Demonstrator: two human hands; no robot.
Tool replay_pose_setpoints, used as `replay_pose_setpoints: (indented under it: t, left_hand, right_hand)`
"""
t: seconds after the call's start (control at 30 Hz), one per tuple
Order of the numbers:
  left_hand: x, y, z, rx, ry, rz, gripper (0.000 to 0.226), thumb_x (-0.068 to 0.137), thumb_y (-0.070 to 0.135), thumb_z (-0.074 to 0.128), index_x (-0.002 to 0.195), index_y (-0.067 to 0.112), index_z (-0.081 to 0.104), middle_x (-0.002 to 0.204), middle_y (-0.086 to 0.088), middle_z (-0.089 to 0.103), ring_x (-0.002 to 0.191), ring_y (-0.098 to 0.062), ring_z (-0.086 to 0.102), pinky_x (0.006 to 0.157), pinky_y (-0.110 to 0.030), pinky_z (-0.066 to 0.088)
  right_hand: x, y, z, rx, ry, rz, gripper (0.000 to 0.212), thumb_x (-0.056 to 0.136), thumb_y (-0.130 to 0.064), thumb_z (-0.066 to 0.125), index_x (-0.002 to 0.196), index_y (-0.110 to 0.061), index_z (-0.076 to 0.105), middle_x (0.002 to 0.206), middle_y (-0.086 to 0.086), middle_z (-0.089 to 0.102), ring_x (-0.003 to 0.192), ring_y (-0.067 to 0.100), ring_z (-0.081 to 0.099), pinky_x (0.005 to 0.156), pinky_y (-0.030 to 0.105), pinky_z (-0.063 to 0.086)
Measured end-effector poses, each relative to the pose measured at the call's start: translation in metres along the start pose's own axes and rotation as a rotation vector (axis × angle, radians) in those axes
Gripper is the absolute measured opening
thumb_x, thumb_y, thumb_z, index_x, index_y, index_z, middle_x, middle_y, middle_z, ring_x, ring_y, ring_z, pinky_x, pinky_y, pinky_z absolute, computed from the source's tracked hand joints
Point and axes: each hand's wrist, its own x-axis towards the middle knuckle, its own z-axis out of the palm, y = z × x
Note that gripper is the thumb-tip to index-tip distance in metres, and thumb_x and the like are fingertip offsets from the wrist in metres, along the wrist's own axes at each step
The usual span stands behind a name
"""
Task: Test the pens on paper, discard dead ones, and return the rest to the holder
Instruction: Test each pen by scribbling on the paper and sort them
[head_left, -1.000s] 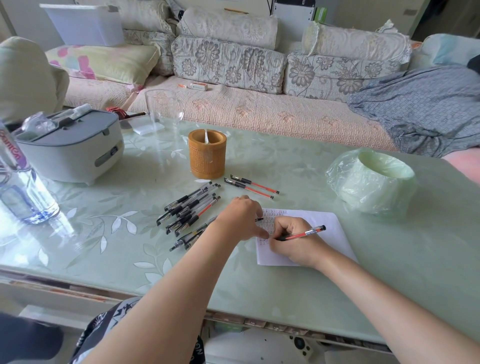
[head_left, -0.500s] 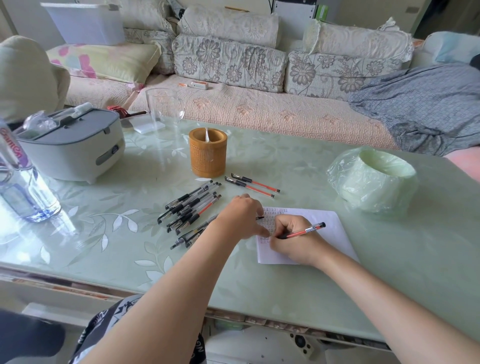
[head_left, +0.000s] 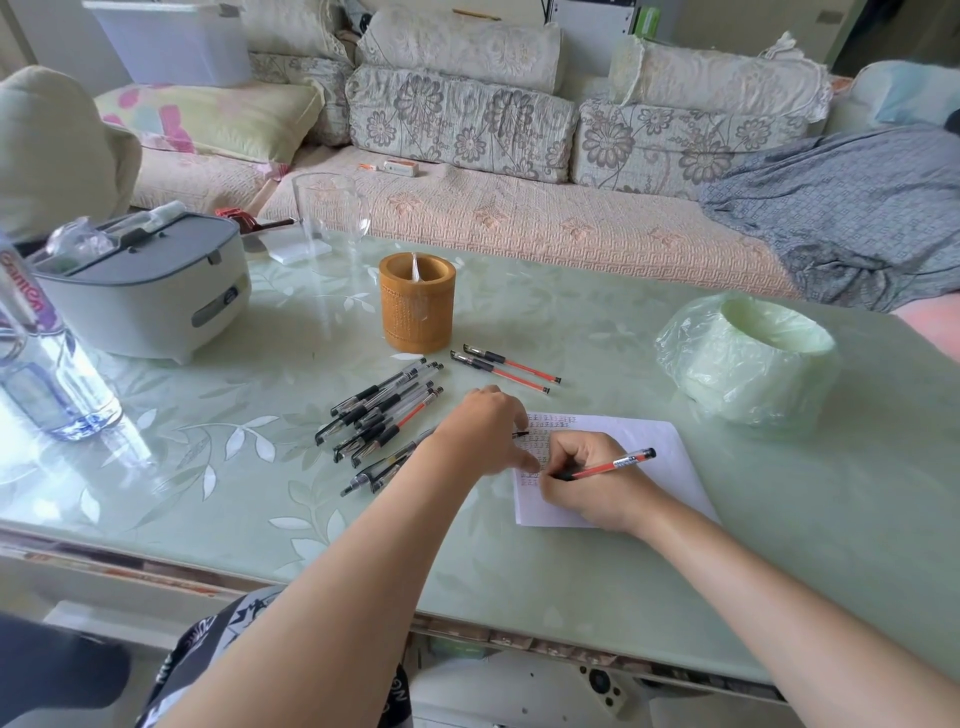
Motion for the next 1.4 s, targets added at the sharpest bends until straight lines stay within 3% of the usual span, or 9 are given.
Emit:
replay_pose_setpoints:
  t: [0.37,0.53,0.63,0.77,0.83,0.97,1.13,1.27,1.4]
  left_hand:
    - [-0.004,0.000,-0.001,-0.003,0.007,0.004,0.061,0.068,0.045,0.083,0.120,0.020,0.063,0.117,-0.007,0.052,0.112,-0.023,0.048,0.088,-0.028,0.040]
    - [-0.006,-0.002,-0.004,0.007,-0.010,0.041,0.057,0.074,0.041,0.080,0.123,0.019,0.062,0.118,-0.005,0.053,0.112,-0.021,0.048,0.091,-0.028,0.041]
    - [-0.006,-0.005,-0.012,0.002,0.000,0.056,0.048,0.080,0.032,0.077,0.123,0.019,0.062,0.114,-0.003,0.059,0.103,-0.017,0.054,0.085,-0.025,0.043]
    - [-0.007,-0.010,-0.018,0.035,0.016,0.041,0.036,0.081,0.028,0.075,0.115,0.021,0.067,0.107,0.000,0.060,0.096,-0.015,0.055,0.083,-0.027,0.047]
    - [-0.009,-0.008,-0.019,0.076,0.005,0.037,0.029,0.081,0.027,0.074,0.110,0.022,0.070,0.105,0.001,0.059,0.097,-0.016,0.055,0.084,-0.027,0.047]
    - [-0.009,-0.005,-0.016,0.089,0.027,0.013,0.019,0.082,0.024,0.073,0.101,0.022,0.072,0.103,0.002,0.063,0.096,-0.017,0.058,0.084,-0.031,0.051]
    - [-0.009,-0.006,-0.020,0.013,0.107,-0.036,0.014,0.083,0.026,0.070,0.095,0.030,0.065,0.091,0.011,0.068,0.084,-0.014,0.061,0.074,-0.030,0.052]
    - [-0.010,-0.008,-0.027,-0.060,0.151,-0.008,0.013,0.087,0.024,0.067,0.100,0.025,0.068,0.094,0.009,0.069,0.081,-0.013,0.058,0.073,-0.027,0.049]
    - [-0.011,-0.010,-0.029,-0.114,0.150,0.005,0.014,0.090,0.023,0.064,0.101,0.024,0.071,0.095,0.009,0.069,0.086,-0.010,0.059,0.076,-0.023,0.046]
  right_hand:
    - [0.001,-0.001,0.001,0.000,0.031,0.002,0.015,0.061,-0.013,0.059,0.057,-0.015,0.044,0.054,-0.006,0.041,0.052,0.011,0.035,0.050,0.025,0.027]
    - [0.003,-0.002,-0.005,0.260,0.150,0.054,0.025,0.080,0.008,0.062,0.067,-0.010,0.049,0.049,0.000,0.045,0.045,0.013,0.037,0.046,0.023,0.027]
    - [0.004,-0.004,-0.008,0.369,0.185,0.094,0.018,0.083,0.008,0.064,0.076,-0.009,0.059,0.055,0.004,0.050,0.047,0.014,0.042,0.043,0.021,0.030]
    - [0.006,-0.006,-0.014,0.311,0.196,0.091,0.025,0.090,0.002,0.059,0.090,-0.020,0.072,0.055,-0.004,0.057,0.050,0.016,0.046,0.042,0.024,0.034]
    - [0.007,-0.008,-0.018,0.280,0.178,0.086,0.032,0.095,0.000,0.052,0.103,-0.024,0.072,0.065,-0.002,0.064,0.051,0.018,0.050,0.041,0.026,0.038]
    - [0.010,-0.014,-0.025,0.425,0.080,0.108,0.037,0.101,0.001,0.038,0.127,-0.013,0.059,0.094,0.015,0.069,0.057,0.025,0.057,0.042,0.029,0.046]
    - [0.012,-0.023,-0.032,0.723,0.042,0.158,0.043,0.097,0.005,0.029,0.123,-0.008,0.061,0.099,0.017,0.061,0.061,0.029,0.061,0.049,0.033,0.051]
    - [0.016,-0.025,-0.036,0.351,0.142,0.075,0.029,0.093,0.001,0.050,0.110,-0.021,0.054,0.085,0.005,0.063,0.052,0.018,0.054,0.045,0.025,0.042]
    - [0.021,-0.020,-0.038,-0.127,0.242,0.009,0.021,0.080,-0.016,0.075,0.088,-0.034,0.068,0.074,-0.017,0.067,0.057,0.002,0.053,0.067,0.027,0.048]
